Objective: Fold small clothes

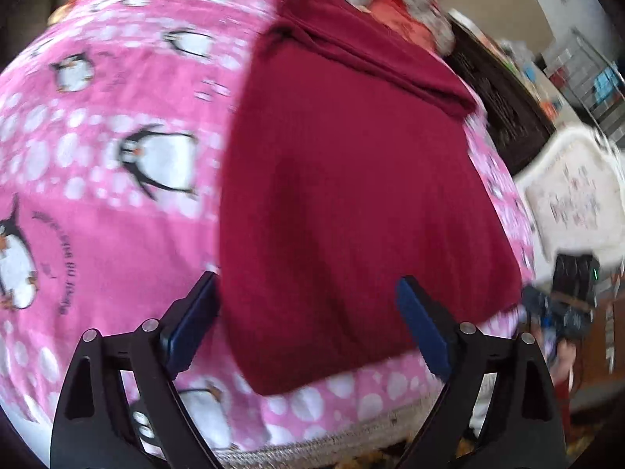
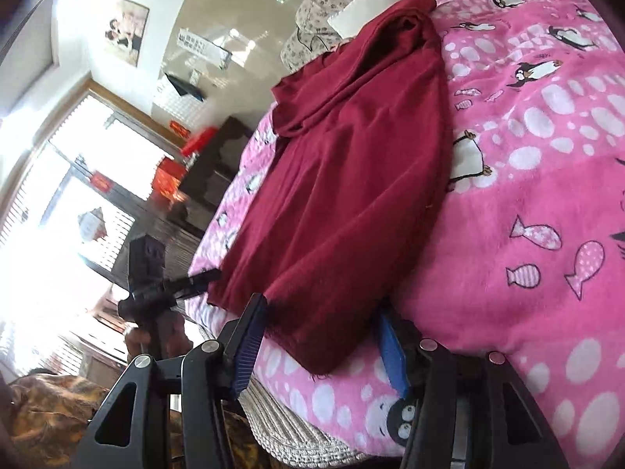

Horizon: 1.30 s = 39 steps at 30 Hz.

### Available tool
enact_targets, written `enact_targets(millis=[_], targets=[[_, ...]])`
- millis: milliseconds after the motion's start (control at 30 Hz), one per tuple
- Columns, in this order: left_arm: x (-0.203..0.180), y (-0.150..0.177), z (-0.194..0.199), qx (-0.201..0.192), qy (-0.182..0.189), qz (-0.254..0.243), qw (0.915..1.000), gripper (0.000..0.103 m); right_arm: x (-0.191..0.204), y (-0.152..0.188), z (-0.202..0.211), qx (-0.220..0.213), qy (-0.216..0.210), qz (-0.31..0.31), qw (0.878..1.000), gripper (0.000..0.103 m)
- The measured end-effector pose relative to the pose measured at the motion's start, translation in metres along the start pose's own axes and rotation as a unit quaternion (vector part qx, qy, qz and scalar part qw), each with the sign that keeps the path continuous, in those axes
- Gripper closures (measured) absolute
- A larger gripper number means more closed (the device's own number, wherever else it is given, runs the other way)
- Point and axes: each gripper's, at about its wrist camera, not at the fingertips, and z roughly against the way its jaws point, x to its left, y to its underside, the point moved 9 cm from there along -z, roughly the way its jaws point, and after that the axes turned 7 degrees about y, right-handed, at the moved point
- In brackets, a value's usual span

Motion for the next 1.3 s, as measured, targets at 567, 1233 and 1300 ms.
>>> enact_targets(millis=[567, 1233, 1300], targets=[[0.006, -0.013, -0.003, 0.009, 0.034, 0.031, 0.9989, 0.085, 0.03, -0.013, 0.01, -0.024, -0.032, 0.041, 0.998, 0.09], [-0.019, -0.156, 0.055, -0.115, 0.08, -0.01, 0.9901, 0.088, 0.068, -0.171, 0.027, -0.15, -0.024, 0.13, 0.98, 0.092], [-0.022, -0.179, 0.05, -0.118, 0.075, -0.014, 0.99, 0.088, 0.066, -0.197, 0.022, -0.158, -0.013, 0.131, 0.979, 0.092]])
